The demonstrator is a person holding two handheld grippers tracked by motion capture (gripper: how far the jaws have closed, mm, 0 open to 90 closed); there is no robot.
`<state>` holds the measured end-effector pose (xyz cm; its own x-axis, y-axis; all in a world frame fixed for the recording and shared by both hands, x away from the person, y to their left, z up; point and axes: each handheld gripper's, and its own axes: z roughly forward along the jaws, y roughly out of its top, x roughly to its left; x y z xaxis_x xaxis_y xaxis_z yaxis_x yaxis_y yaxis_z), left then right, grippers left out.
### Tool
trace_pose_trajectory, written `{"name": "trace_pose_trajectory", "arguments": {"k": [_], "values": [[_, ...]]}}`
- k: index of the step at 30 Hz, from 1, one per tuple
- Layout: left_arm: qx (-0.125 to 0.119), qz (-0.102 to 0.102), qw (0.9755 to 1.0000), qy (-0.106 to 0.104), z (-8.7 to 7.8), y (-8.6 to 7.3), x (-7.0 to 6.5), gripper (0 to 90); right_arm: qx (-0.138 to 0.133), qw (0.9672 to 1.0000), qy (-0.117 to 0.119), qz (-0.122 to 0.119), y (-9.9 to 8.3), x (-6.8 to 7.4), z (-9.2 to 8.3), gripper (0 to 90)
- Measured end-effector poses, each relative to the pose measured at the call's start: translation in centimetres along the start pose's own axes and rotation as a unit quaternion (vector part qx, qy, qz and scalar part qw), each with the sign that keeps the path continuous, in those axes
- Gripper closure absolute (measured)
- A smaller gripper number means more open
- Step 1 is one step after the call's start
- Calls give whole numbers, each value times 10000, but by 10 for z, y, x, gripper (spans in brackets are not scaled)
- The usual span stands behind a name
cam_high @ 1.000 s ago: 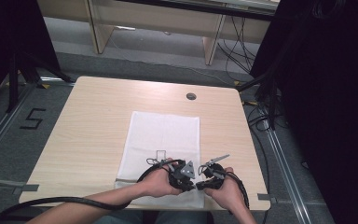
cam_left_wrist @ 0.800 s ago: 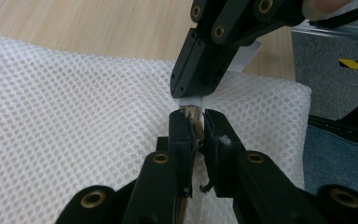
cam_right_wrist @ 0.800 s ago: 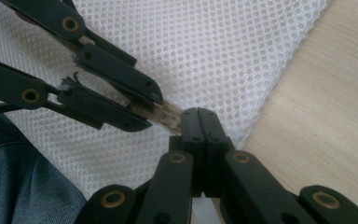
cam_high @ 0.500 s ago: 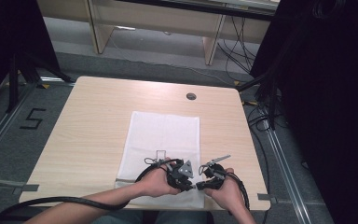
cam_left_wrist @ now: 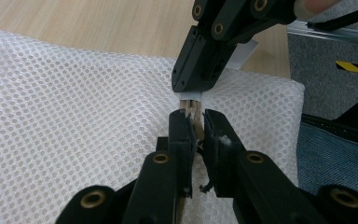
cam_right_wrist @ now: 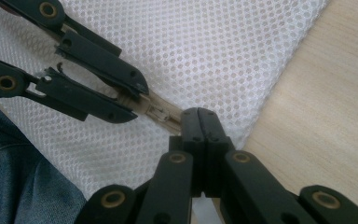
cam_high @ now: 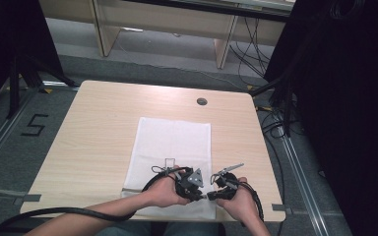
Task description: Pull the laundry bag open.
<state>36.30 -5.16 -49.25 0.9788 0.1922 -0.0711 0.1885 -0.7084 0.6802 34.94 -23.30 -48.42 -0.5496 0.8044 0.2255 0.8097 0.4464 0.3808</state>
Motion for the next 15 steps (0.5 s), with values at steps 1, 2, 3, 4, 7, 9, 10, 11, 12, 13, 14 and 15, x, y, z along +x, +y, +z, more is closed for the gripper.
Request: {"name": "trace_pose_trajectory", "arguments": {"k": [1,2,3,4,7,9,10,11,12,13,14,15], "values": [[-4,-2,10000,-6,0,0,0,814,-3,10000,-1,3,0,0,0,900],[0,8,10000,0,0,0,0,814,22,10000,20,75,0,1,0,900],[-2,24,10000,9,0,0,0,814,48,9998,62,183,-1,2,0,900],[-4,29,10000,13,0,0,0,814,39,9998,60,177,-1,2,0,900],[-2,20,10000,12,0,1,0,814,-34,10000,26,-52,-1,0,0,900],[-3,16,10000,11,0,1,0,814,-74,9999,37,-135,0,-1,1,900],[-7,17,10000,10,0,1,0,814,-74,9999,35,-133,0,-1,1,900],[-8,17,10000,11,0,1,0,814,-75,9999,32,-132,0,-1,1,900],[-7,14,10000,10,0,1,0,814,-76,9999,29,-134,0,-1,1,900],[-10,23,10000,7,0,1,0,814,-77,9999,27,-134,0,-1,1,900],[-10,35,10000,8,0,1,0,814,-76,9999,28,-134,0,-1,1,900],[-12,44,10000,8,0,1,0,814,-82,9999,24,-135,-1,-1,1,900]]}}
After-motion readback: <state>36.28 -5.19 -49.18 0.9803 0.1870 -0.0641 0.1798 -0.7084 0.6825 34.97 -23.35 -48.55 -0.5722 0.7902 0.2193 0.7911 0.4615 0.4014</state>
